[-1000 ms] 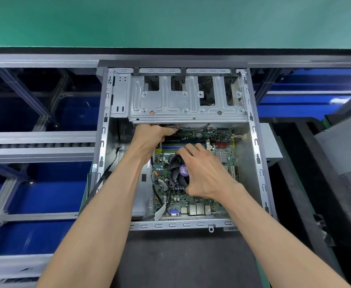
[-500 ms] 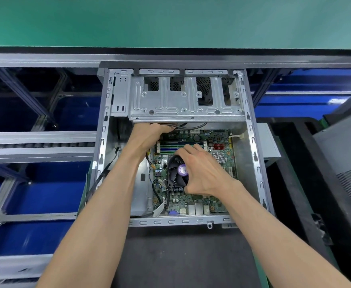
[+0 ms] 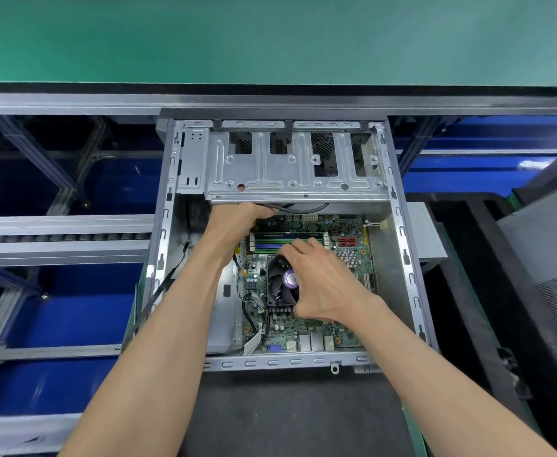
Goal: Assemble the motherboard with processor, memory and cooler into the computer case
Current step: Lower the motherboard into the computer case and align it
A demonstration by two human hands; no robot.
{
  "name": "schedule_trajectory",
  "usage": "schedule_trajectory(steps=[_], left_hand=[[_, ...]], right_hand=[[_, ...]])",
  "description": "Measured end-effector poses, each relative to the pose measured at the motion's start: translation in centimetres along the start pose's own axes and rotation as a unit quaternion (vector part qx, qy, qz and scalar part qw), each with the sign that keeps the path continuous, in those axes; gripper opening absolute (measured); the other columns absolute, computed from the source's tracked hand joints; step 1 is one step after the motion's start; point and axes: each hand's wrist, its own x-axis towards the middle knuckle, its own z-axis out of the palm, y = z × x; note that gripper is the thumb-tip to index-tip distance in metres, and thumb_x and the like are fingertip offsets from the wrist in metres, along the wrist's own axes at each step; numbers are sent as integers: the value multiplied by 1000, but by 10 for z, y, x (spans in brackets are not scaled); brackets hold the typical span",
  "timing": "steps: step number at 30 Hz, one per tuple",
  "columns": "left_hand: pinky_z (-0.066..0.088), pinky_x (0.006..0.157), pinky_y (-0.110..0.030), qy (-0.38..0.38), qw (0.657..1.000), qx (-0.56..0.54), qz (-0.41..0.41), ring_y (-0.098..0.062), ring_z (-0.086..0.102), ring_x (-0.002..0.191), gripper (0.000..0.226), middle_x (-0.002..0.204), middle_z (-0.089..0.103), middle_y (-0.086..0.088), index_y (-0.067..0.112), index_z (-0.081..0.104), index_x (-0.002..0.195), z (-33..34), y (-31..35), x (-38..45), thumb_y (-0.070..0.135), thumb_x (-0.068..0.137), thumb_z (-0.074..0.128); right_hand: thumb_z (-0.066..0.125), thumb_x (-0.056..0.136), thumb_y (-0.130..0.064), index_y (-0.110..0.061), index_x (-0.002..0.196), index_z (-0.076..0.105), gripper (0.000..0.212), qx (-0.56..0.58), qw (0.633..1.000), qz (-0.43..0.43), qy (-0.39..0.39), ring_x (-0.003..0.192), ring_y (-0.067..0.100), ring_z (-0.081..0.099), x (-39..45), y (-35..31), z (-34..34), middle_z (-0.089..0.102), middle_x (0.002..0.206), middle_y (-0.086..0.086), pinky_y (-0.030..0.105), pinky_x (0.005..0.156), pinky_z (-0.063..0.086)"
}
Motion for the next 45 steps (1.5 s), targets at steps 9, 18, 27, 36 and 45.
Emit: schedule_trajectory(steps=[9,18,27,36,45], left_hand=[[38,56,-23,10,999,18,-41,-5,42,52,50,60,56,15,13,76,93,4,-3,16,36,48,80],[46,72,-26,-66,974,216,-12,-14,64,96,41,103,71,4,14,72,104,2,-17,41,35,71,83],[47,85,-38,-120,794,593,61,-34,58,107,23,121,63,-15,9,59,116,30,-22,49,18,100,45],[45,96,-42,-96,781,613,65,-40,55,115,24,124,62,-20,5,60,119,28,-26,57,12,99,48],[40,107,-36,-127,798,585,73,-31,49,129,43,138,56,-7,15,56,134,15,-36,64,37,98,61]], right_hand=[[77,64,-17,-9,128,48,71,14,1000,-13,-17,91,17,34,12,9,3,39,100,-2,33,69,38],[92,63,-30,-10,132,43,86,-11,996,-14,-90,100,25,48,31,14,3,49,109,4,34,77,42],[93,64,-28,-11,132,42,87,5,993,-3,-118,107,29,51,31,13,0,53,116,8,40,85,49],[97,57,-32,-14,130,43,93,25,991,-2,-129,104,26,52,33,16,1,53,114,5,33,75,41],[97,57,-32,-16,138,41,100,26,991,-5,-132,110,27,53,27,18,7,54,123,4,35,80,46]])
